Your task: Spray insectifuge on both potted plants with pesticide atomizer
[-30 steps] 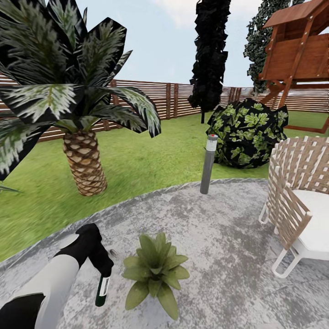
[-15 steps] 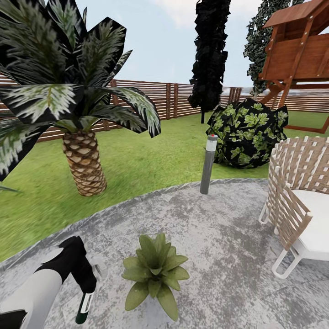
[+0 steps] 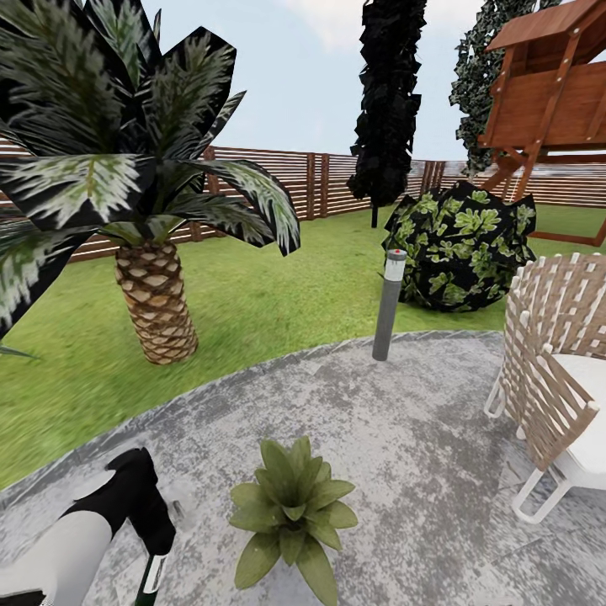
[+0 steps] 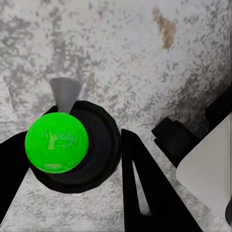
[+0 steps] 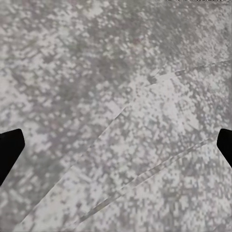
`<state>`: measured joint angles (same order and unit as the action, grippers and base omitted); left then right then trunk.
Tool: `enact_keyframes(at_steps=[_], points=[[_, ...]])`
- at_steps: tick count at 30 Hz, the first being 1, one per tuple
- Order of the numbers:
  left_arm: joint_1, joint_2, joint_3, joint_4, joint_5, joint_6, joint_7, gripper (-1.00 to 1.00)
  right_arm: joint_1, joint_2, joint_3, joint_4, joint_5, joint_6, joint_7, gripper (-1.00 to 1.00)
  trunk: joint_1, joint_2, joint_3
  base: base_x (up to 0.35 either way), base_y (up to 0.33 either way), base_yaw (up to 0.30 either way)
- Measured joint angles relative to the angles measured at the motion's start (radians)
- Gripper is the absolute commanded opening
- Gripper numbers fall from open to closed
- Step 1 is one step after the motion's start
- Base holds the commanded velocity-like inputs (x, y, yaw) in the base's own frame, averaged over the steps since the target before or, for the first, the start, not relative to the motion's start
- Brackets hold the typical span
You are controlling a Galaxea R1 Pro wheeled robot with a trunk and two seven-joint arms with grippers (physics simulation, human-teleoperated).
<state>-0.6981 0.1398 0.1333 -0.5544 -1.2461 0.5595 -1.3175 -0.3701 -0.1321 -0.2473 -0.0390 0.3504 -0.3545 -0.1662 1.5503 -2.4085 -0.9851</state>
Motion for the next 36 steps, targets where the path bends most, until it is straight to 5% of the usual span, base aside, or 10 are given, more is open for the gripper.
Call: enact_keyframes(at_steps=[3,10,14,15,17,20,22,26,36], points=[[-0.002,-0.013,-0.003,-0.001,-0.001,0.001,0.001,-1.0,0.0,0.0,0.0,-0.001,0.0,0.0,0.0,1.0,0.0,0.0,0.0,0.0,0.046,0.0],[0.003,0.017,-0.003,0.001,-0.001,-0.004,-0.001,-1.0,0.0,0.0,0.0,-0.001,0.0,0.0,0.0,1.0,0.0,0.0,0.0,0.0,0.017,-0.107],[0.002,0.004,-0.013,0.0,0.001,-0.007,-0.002,-1.0,0.0,0.001,0.0,-0.001,0.0,0.0,0.0,1.0,0.0,0.0,0.0,0.0,0.001,-0.044],[-0.003,-0.008,-0.021,-0.001,0.003,-0.006,-0.002,-1.0,0.0,0.001,0.0,-0.001,-0.001,0.0,0.0,1.0,0.0,0.0,0.0,0.0,0.0,-0.003],[-0.011,-0.074,-0.033,-0.004,0.002,0.0,-0.009,-1.0,0.0,0.002,0.0,-0.001,-0.001,0.0,0.0,1.0,0.0,0.0,0.0,0.0,0.0,-0.001],[-0.05,-0.093,-0.036,-0.008,0.002,0.008,-0.024,-1.0,0.0,0.002,0.0,0.0,-0.001,0.0,0.0,1.0,0.0,0.0,0.0,0.0,0.0,0.0],[-0.064,-0.095,-0.041,-0.008,-0.002,0.006,-0.07,-1.0,0.0,0.002,0.0,0.0,-0.001,0.0,0.0,1.0,0.0,0.0,0.0,0.0,0.0,0.0],[-0.071,-0.09,-0.144,-0.011,-0.073,0.005,-0.189,-1.0,0.0,0.002,0.0,0.0,-0.001,0.0,0.0,1.0,0.0,0.0,0.0,0.0,0.0,0.0],[-0.139,-0.059,-0.166,-0.016,-0.087,-0.001,-0.216,-1.0,0.0,0.002,0.0,0.0,-0.001,0.0,0.0,1.0,0.0,0.0,0.0,0.0,0.0,0.0]])
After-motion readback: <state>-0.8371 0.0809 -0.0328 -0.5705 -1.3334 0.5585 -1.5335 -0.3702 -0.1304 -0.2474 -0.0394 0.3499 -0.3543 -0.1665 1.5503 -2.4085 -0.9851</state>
